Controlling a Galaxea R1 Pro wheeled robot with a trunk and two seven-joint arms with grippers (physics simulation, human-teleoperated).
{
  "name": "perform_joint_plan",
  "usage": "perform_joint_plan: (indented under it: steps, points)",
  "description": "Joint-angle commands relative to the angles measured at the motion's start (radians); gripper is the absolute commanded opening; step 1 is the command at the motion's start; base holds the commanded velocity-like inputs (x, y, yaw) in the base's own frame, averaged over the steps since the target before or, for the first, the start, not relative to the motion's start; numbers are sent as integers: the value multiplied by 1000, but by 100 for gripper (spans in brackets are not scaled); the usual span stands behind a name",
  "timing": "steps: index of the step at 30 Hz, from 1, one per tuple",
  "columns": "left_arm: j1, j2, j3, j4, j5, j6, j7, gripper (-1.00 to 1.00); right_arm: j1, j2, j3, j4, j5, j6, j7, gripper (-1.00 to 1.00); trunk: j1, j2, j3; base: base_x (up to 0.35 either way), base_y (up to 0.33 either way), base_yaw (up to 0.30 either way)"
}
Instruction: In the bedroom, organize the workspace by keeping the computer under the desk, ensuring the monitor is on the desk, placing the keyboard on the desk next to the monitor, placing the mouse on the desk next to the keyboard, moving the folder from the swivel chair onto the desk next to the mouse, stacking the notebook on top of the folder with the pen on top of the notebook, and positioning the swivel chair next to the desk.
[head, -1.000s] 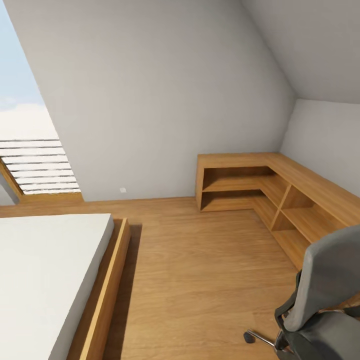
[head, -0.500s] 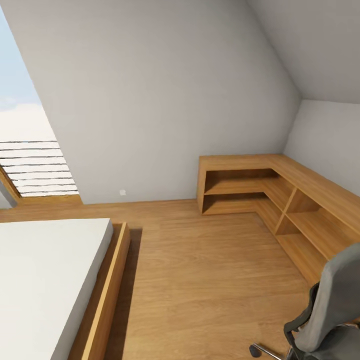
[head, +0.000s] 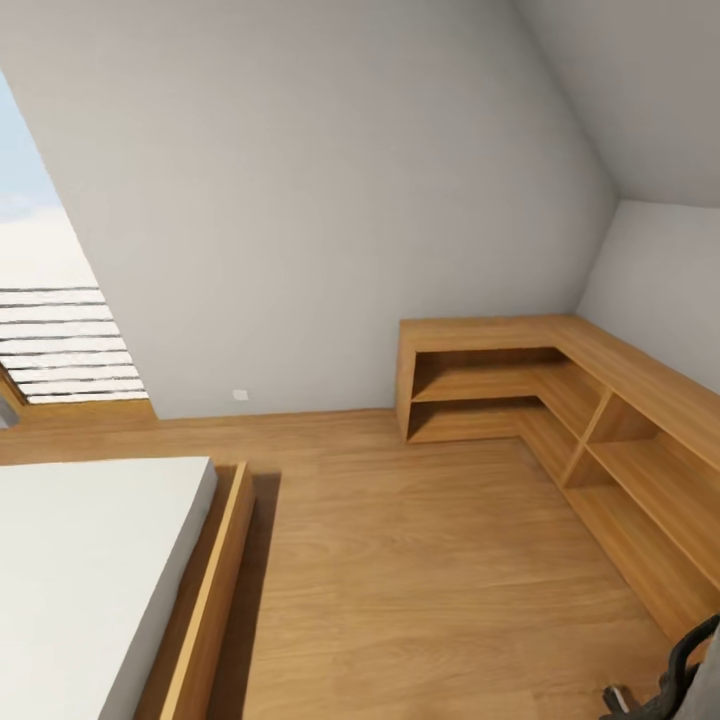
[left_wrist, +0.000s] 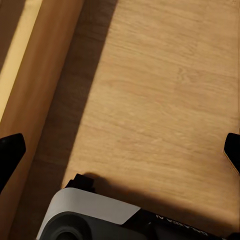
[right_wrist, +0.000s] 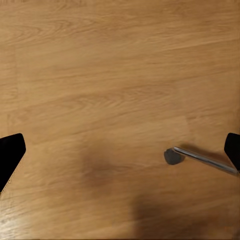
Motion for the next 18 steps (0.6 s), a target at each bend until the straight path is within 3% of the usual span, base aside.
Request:
perform_joint_plan:
  steps: [1,18]
  points:
    - [0,-1,1,0,6,-3,0,100,0,-1,9,-1,-2,-1,-8,100,1,-1,-1,330,0,0]
    - [0,1,4,3,7,-1,0,100,0,1,9,-1,-2,-1,-11,100,1,-1,-1,331,0,0]
